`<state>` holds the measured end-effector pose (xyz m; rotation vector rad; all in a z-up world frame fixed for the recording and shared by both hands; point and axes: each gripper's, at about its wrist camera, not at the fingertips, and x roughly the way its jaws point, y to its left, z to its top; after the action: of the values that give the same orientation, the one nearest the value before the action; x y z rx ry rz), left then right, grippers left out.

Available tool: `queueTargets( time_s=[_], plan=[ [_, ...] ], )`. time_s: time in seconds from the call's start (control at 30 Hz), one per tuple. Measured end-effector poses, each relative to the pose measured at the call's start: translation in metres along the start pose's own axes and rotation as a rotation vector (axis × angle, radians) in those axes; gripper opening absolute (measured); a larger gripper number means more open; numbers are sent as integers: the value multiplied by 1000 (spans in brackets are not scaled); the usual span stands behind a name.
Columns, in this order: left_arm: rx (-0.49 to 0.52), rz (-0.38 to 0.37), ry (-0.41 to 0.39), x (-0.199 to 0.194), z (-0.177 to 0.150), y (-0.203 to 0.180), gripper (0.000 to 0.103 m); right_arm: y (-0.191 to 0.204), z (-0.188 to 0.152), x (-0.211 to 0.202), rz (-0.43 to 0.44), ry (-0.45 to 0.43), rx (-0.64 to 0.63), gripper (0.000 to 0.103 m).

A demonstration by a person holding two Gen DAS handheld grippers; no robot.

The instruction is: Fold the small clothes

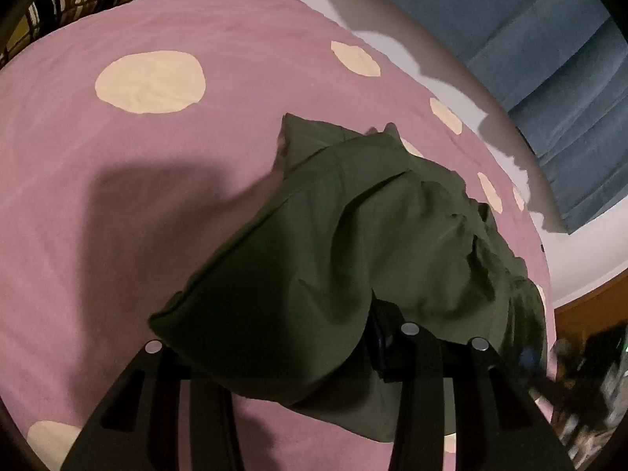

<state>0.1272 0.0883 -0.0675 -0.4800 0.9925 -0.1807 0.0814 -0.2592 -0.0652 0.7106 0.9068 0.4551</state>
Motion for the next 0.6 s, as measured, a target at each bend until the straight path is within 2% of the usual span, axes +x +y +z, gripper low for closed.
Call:
queueTargets(
  time_s=[0.1,0.2,0.27,0.37,0.43,0.6],
  plan=[
    [20,12,-7,-1,-1,-2,42,-4,37,16,25,-5,43,62],
    [25,11,-5,0,-1,-3,42,-18,70,44,10,-10,113,62],
    [24,6,-1,1,0,-2,42,-25,87,62,-32,-8,123,61],
    [21,4,1,1,0,-2,43,-42,99,93,-96,47,173,58],
    [17,9,7,4,2,-2,44,-51,102,103,-100,48,189,56],
    [-1,10,9,3,4,-5,48,-37,99,88,-108,41,139,57]
  ],
)
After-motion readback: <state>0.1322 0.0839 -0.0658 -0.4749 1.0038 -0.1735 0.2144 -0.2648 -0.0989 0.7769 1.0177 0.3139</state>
